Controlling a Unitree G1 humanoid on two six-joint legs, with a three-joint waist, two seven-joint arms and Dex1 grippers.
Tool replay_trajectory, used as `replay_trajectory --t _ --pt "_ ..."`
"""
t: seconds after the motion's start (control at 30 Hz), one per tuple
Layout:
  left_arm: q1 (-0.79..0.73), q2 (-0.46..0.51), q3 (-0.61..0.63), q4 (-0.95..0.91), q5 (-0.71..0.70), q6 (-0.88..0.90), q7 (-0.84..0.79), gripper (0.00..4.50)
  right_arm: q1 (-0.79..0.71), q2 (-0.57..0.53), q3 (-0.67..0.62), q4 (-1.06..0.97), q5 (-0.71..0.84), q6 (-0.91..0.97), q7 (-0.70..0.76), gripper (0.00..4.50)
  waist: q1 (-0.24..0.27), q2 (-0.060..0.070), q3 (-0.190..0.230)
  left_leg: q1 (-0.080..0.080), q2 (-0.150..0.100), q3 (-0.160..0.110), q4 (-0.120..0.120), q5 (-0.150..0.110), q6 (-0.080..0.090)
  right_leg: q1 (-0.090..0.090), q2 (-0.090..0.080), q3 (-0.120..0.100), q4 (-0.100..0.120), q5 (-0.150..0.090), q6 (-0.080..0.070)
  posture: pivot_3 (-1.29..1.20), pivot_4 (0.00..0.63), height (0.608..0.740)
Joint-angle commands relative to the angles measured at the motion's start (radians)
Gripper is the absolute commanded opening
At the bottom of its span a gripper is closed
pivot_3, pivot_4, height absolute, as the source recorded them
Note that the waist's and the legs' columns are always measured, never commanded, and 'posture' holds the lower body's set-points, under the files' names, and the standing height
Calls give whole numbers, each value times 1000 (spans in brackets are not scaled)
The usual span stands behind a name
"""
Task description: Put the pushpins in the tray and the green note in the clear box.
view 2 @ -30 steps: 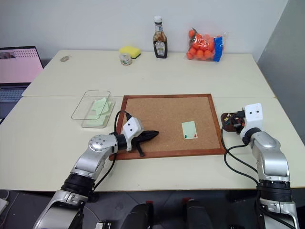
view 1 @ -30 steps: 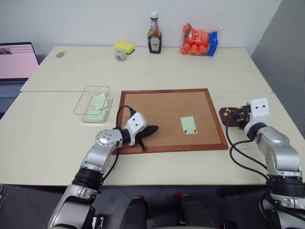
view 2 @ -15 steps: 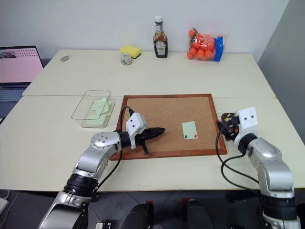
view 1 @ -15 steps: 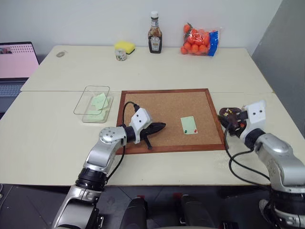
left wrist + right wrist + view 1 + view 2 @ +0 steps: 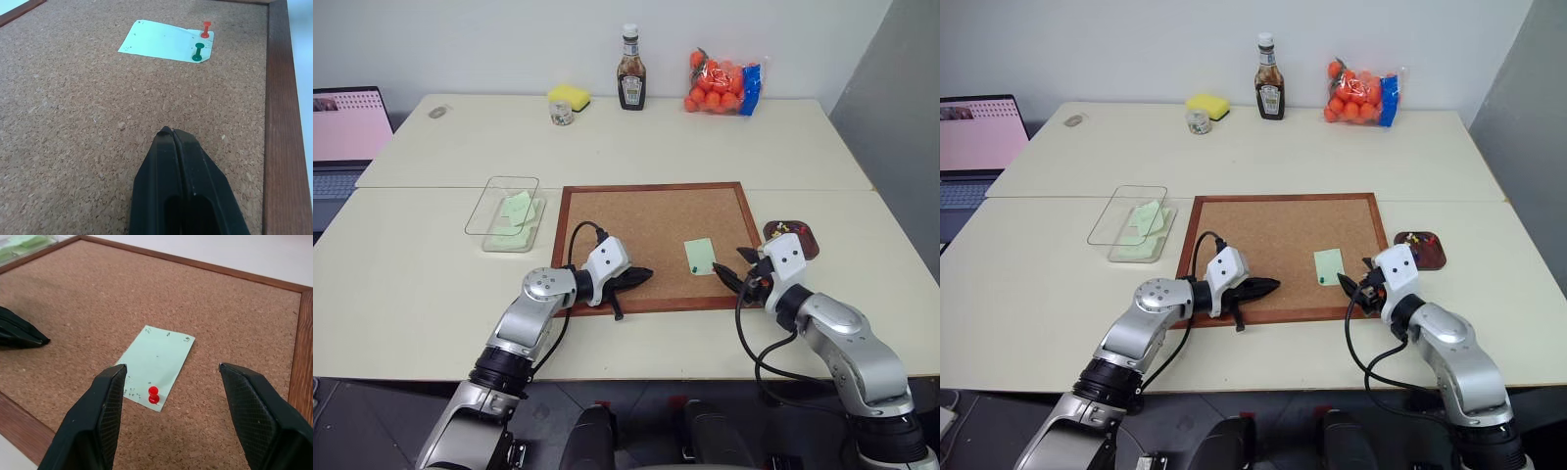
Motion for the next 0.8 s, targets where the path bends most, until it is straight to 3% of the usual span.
replay_trajectory --t 0.03,0.43,0.67,0.8 --pt "4 -1 -12 5 17 -9 5 0 -21 -5 12 13 -12 -35 21 3186 0 0 0 0 0 0 0 0 0 0 0 0 0 0 0 0 150 740" --pt "9 -10 -7 -8 15 -10 15 0 -49 7 50 90 -54 -78 30 3186 1 0 0 0 0 0 0 0 0 0 0 0 0 0 0 0 150 740" --pt "15 -9 -6 -18 12 -8 17 0 -51 6 54 99 -59 -88 35 2025 1 0 0 0 0 0 0 0 0 0 0 0 0 0 0 0 150 740" --pt "17 -7 -6 -21 12 -7 18 0 -48 2 57 101 -61 -91 43 1100 1 0 0 0 0 0 0 0 0 0 0 0 0 0 0 0 150 740"
